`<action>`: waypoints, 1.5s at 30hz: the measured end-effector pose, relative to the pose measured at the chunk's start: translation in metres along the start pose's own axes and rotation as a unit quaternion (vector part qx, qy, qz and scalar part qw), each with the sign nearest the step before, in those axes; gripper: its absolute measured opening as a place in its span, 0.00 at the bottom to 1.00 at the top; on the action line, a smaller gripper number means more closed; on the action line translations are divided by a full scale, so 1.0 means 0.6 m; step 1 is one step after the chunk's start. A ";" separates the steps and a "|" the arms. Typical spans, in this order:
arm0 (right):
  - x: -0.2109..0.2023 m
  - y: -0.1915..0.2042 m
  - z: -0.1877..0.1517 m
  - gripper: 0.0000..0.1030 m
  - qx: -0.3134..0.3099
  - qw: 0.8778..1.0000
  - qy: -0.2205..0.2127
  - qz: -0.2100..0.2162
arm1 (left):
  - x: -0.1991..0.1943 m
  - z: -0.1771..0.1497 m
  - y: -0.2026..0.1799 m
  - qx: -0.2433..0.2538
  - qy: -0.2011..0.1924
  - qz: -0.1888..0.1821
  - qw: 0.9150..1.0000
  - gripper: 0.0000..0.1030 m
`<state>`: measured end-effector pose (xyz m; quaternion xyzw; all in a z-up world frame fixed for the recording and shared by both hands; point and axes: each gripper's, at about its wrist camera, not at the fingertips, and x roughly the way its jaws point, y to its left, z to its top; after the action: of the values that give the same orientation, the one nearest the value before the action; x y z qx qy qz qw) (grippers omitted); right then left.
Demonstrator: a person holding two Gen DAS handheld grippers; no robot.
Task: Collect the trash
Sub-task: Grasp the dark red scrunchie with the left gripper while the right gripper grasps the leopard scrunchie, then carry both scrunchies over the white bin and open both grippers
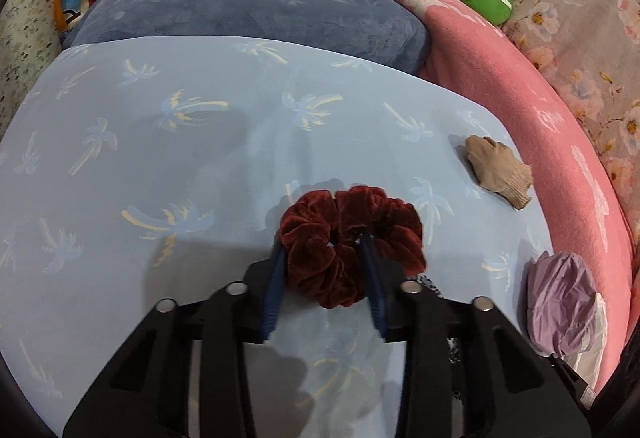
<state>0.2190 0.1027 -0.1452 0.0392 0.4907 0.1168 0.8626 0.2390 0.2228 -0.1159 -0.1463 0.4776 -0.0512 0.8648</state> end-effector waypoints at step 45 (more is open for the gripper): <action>-0.529 -0.233 -0.046 0.15 0.087 0.961 -0.257 -0.046 | -0.288 -0.118 -0.407 0.198 -0.128 -0.133 0.963 0.16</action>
<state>0.0622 -0.1106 0.0810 0.1207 0.2624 0.0199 0.9572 0.0990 0.0152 0.0628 -0.0396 0.3194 -0.2404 0.9158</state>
